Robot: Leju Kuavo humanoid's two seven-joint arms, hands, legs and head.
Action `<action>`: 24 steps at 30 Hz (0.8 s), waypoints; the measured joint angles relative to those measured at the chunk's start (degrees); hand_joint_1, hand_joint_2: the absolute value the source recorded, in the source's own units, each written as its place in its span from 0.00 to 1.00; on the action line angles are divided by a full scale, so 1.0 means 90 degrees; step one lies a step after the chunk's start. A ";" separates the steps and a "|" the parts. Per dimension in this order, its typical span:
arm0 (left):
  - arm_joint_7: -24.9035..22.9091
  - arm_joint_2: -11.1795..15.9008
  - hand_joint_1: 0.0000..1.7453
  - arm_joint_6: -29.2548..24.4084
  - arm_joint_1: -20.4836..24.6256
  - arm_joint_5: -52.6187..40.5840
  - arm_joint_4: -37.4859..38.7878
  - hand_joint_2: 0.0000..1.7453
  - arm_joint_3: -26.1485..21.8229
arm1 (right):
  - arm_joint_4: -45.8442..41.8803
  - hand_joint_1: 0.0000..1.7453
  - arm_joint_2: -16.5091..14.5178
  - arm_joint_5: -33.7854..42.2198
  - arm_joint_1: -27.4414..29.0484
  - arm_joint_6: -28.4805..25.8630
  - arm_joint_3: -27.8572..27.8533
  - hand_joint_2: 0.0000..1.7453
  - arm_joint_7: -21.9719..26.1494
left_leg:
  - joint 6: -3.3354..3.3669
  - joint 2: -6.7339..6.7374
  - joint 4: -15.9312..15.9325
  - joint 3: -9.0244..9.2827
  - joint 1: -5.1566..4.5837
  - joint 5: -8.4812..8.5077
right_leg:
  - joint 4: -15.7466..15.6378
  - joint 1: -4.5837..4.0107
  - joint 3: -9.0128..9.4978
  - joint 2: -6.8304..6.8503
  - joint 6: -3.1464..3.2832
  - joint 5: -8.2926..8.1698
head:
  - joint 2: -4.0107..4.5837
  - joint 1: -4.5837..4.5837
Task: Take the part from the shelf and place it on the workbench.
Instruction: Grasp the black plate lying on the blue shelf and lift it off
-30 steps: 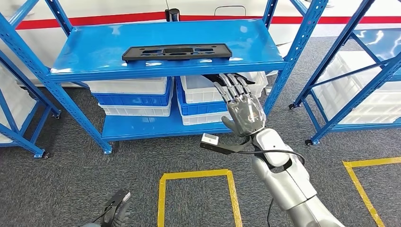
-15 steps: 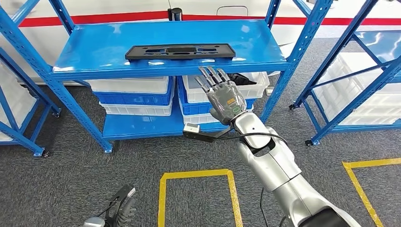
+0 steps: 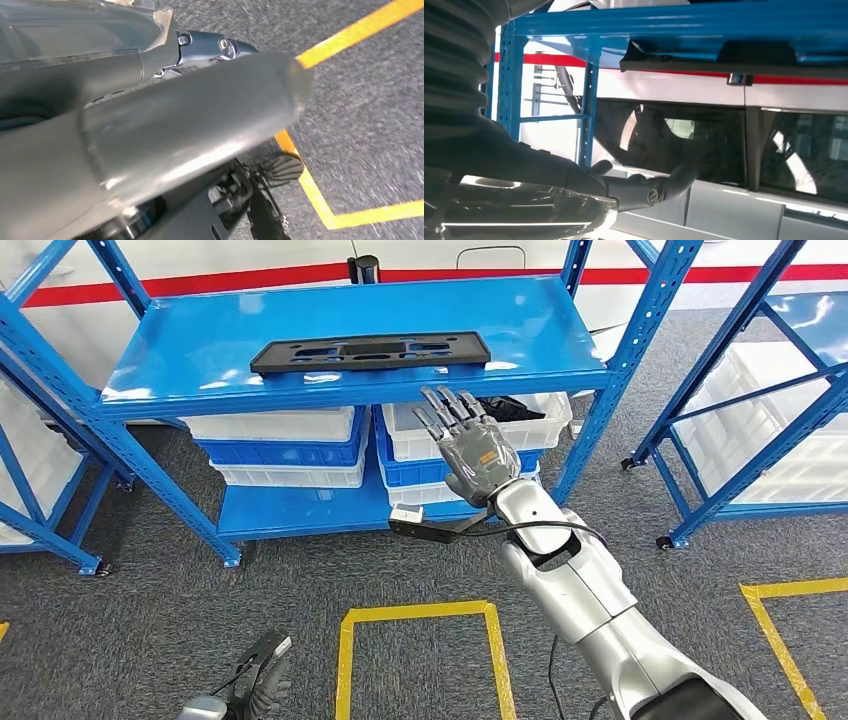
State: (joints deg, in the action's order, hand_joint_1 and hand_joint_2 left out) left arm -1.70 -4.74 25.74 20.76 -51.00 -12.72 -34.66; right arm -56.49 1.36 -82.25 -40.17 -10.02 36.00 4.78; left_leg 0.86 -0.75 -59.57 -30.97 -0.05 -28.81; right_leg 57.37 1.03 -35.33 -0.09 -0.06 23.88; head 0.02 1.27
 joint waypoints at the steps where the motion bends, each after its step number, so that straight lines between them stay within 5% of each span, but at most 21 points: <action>1: -0.0001 0.0001 0.00 0.0000 0.0009 0.0000 0.0001 0.00 0.0006 | 0.0001 0.00 -0.0016 0.0000 -0.0015 -0.0001 0.0003 1.00 0.0000 | -0.0039 0.0016 -0.0268 -0.0157 0.0016 -0.0037 | -0.0011 0.0018 0.0058 -0.0004 0.0045 0.0025 | 0.0000 0.0010; 4: -0.0007 -0.0001 0.00 0.0001 0.0007 -0.0001 0.0007 0.00 0.0031 | 0.0020 0.00 -0.0045 0.0000 -0.0032 -0.0002 0.0016 1.00 0.0001 | -0.0162 0.0040 -0.1369 -0.0967 0.0071 -0.0354 | -0.0019 0.0017 0.0169 -0.0016 0.0135 0.0139 | 0.0000 0.0027; 6: -0.0016 0.0001 0.00 0.0001 -0.0005 -0.0002 0.0012 0.00 0.0035 | 0.0045 0.00 -0.0046 0.0000 -0.0021 -0.0001 0.0022 1.00 0.0001 | -0.0195 0.0050 -0.1510 -0.1290 0.0090 -0.0336 | -0.0019 0.0013 0.0272 -0.0033 0.0132 0.0233 | 0.0000 0.0029; 9: -0.0023 0.0009 0.00 -0.0002 -0.0007 -0.0005 0.0016 0.00 0.0038 | 0.0064 0.00 -0.0061 0.0000 -0.0018 0.0001 0.0026 1.00 0.0001 | -0.0136 0.0064 -0.0408 -0.1040 0.0083 0.0523 | -0.0022 0.0008 0.0509 -0.0044 0.0089 0.0401 | 0.0000 0.0025; 11: -0.0026 0.0019 0.00 -0.0007 0.0001 -0.0008 0.0020 0.00 0.0040 | 0.0075 0.00 -0.0082 0.0001 -0.0027 0.0006 0.0029 1.00 0.0001 | -0.0042 0.0071 0.0139 -0.0823 0.0040 0.0738 | -0.0047 -0.0011 0.0601 -0.0057 0.0019 0.0498 | 0.0000 0.0025; 14: -0.0036 0.0033 0.00 -0.0019 0.0004 -0.0009 0.0022 0.00 0.0043 | 0.0091 0.00 -0.0116 0.0008 -0.0036 0.0015 0.0035 1.00 0.0010 | 0.0123 0.0058 0.0284 -0.0638 0.0013 0.0687 | 0.0009 -0.0063 0.0660 -0.0064 -0.0115 0.0527 | 0.0000 0.0025; 16: -0.0041 0.0031 0.00 -0.0024 0.0011 -0.0009 0.0024 0.00 0.0044 | 0.0099 0.00 -0.0126 0.0015 -0.0054 0.0016 0.0036 1.00 0.0013 | 0.0195 0.0056 0.0332 -0.0496 0.0034 0.0678 | 0.0345 -0.0079 0.0520 -0.0056 -0.0140 0.0573 | 0.0000 0.0013; 20: -0.0049 0.0026 0.00 -0.0038 0.0015 -0.0009 0.0027 0.00 0.0046 | 0.0141 0.00 -0.0118 0.0019 -0.0012 0.0021 0.0042 1.00 0.0017 | 0.0258 0.0019 0.0343 -0.0313 0.0035 0.0516 | 0.1736 -0.0062 -0.0473 -0.0050 -0.0158 0.0967 | 0.0000 -0.0016; 22: -0.0053 0.0012 0.00 -0.0038 0.0007 -0.0009 0.0028 0.00 0.0047 | 0.0167 0.00 -0.0107 0.0019 0.0017 0.0022 0.0043 1.00 0.0018 | 0.0242 -0.0012 0.0343 -0.0184 0.0032 0.0408 | 0.1574 -0.0057 -0.0638 -0.0048 -0.0215 0.0850 | 0.0000 -0.0018; 24: -0.0055 0.0002 0.00 -0.0038 0.0006 -0.0009 0.0029 0.00 0.0049 | 0.0180 0.00 -0.0106 0.0019 0.0021 0.0022 0.0043 1.00 0.0018 | 0.0201 -0.0030 0.0344 -0.0021 0.0031 0.0284 | 0.0697 -0.0045 -0.0420 -0.0028 -0.0310 0.0294 | 0.0000 -0.0021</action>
State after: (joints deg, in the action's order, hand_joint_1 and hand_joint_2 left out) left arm -2.20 -4.72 25.40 20.81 -51.08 -12.45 -34.22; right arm -54.88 0.40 -82.07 -39.98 -9.81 36.39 4.94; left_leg 2.66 -1.01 -56.48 -31.16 0.23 -26.26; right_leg 63.65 0.63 -39.11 -0.35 -2.85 26.52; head 0.02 1.08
